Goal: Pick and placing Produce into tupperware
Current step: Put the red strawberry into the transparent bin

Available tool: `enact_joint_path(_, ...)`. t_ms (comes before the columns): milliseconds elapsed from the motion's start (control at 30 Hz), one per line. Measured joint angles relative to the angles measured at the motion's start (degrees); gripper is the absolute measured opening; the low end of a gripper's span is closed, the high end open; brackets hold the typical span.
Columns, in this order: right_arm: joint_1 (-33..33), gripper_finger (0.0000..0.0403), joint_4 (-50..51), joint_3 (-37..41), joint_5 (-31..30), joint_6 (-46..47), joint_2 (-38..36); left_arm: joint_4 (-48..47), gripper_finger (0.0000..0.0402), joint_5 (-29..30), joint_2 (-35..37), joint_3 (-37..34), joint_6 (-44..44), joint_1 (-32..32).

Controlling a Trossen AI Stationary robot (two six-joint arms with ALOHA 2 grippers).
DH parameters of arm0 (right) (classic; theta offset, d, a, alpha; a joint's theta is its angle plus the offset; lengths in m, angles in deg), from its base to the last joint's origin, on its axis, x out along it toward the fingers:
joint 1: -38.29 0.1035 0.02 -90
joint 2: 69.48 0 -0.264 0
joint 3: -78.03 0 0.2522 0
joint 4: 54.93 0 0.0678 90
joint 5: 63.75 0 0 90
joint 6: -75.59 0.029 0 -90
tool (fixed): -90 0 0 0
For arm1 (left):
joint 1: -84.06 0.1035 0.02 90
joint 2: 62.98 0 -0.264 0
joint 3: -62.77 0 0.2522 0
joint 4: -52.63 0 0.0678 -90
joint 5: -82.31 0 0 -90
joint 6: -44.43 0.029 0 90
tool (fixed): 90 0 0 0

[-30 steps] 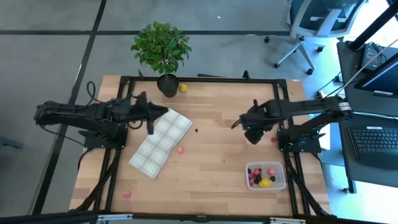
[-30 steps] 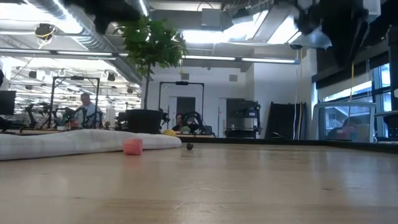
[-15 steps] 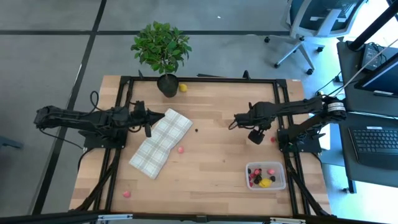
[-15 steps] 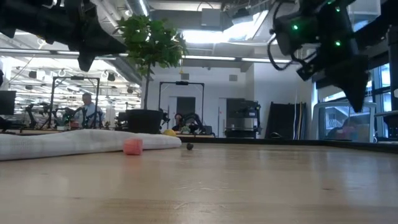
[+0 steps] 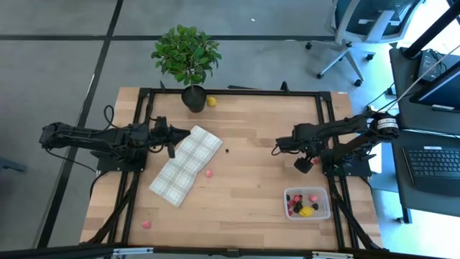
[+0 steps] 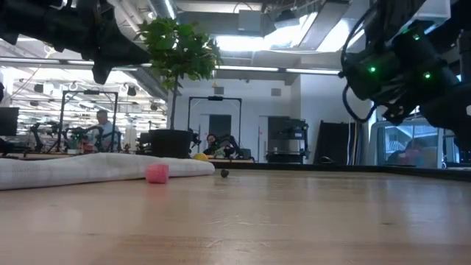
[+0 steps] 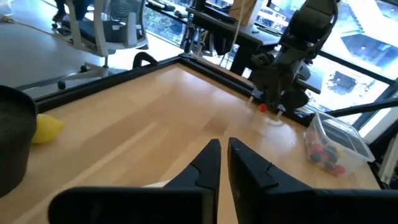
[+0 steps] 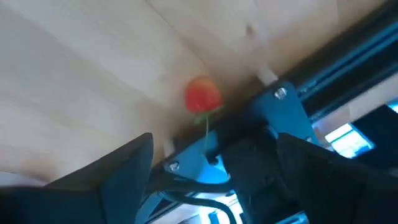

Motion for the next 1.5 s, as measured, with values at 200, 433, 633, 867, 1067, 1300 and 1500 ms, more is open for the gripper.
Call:
enact_joint_path(200,0.0,0.0342,-1.3,-0.7,0.3,-7.0,1.3,0.7,0.0036,0.9,0.0,0.0,0.0,0.0)
enact_joint_path(433,-2.1,0.0329,1.0,-1.8,2.9,-15.5,7.9,0.7,0.0046,2.0,0.0,0.0,0.0,0.0)
enact_joint_path(633,-2.5,0.0325,0.3,-1.8,3.0,-20.8,15.9,0.7,0.0052,2.1,0.0,0.0,0.0,0.0)
enact_joint_path(867,-2.5,0.0325,-1.9,-1.8,0.2,-23.0,21.6,0.7,0.0058,2.1,0.0,0.0,0.0,0.0)
enact_joint_path(1067,-2.5,0.0325,-3.6,-1.8,0.2,-25.2,24.5,0.7,0.0056,2.0,0.0,0.0,0.1,0.0)
enact_joint_path(1300,-2.5,0.0325,-4.0,-1.8,0.3,-27.6,27.8,0.7,0.004,2.0,0.0,0.0,0.1,0.0)
enact_joint_path(1500,-2.5,0.0323,-5.7,-1.8,1.2,-28.4,28.5,0.6,0.0027,1.9,0.0,0.0,0.1,0.0)
